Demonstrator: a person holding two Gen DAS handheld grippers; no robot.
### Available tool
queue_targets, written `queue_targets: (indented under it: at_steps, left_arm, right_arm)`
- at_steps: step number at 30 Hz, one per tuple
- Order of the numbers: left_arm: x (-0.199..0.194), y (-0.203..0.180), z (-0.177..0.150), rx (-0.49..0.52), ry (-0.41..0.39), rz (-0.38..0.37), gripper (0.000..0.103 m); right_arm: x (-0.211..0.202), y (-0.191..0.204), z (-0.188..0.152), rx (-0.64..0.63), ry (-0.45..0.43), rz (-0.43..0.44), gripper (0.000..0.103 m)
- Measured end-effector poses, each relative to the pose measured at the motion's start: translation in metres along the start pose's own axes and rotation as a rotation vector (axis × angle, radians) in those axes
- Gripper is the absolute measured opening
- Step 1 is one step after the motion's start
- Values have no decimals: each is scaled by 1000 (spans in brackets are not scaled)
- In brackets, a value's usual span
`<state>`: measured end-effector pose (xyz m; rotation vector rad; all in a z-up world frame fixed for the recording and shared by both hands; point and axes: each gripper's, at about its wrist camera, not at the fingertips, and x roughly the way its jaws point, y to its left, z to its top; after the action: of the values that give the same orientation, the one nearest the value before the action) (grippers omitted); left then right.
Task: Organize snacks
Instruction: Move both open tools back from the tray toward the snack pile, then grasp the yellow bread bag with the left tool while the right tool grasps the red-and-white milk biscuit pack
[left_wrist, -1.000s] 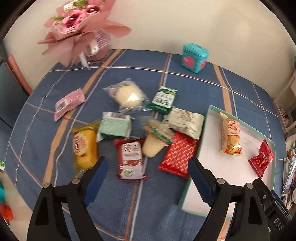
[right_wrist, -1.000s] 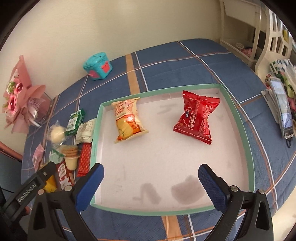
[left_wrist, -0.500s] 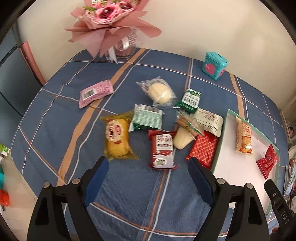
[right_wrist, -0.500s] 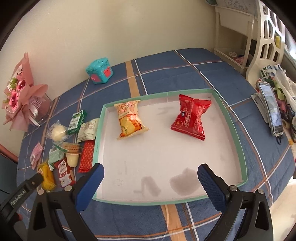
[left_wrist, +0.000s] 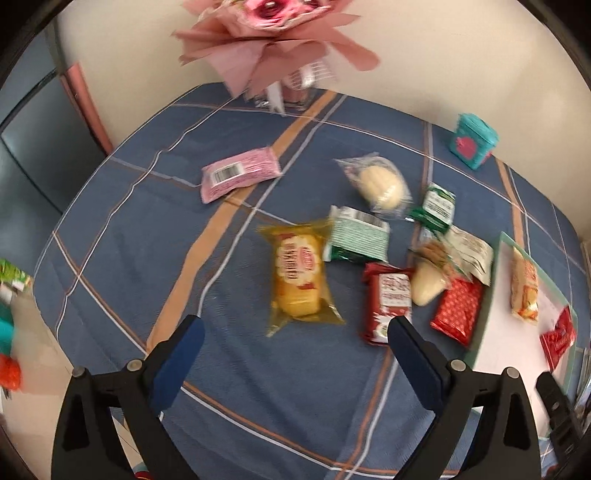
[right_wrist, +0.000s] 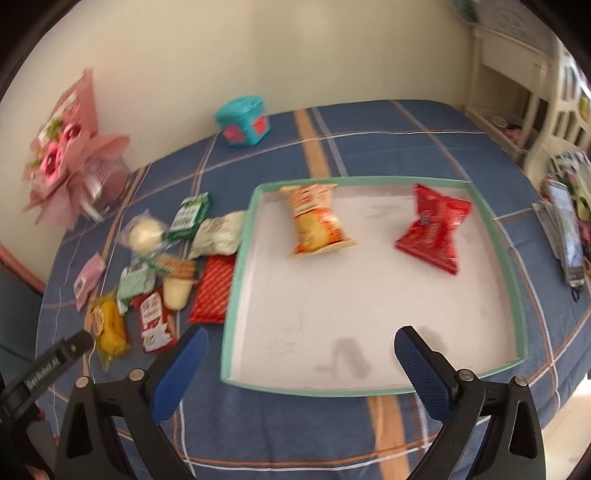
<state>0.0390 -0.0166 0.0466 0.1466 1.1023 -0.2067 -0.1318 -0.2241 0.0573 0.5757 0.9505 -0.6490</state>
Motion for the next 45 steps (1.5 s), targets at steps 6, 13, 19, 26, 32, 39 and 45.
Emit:
queue_targets:
  at_steps: [6,13,19,26,32,39,45]
  left_arm:
    - [8,30,6,-79,0,3,100]
    - [14,57,14,-141,8,-3,100]
    - [28,64,21,-184,63,-61,100]
    - [49,56,29,-202,106,-124,99]
    - [65,45,36,-170,127,-143,98]
    - [84,38,39,-153,172,-143,90]
    - [95,31,40,-134,195,-148,82]
  right_arm:
    - [13,43,-9,-80,40,49,102]
    - [24,91,-20,-180,75,118,100]
    - [42,111,-20,-173,110,126,100]
    - [65,120,-16,-183,153,123,93]
    - [84,130,-14,-204,181,124,88]
    - [102,143,-13,-239,201,113,80]
    - [113,155,-14,-260,218,121,67]
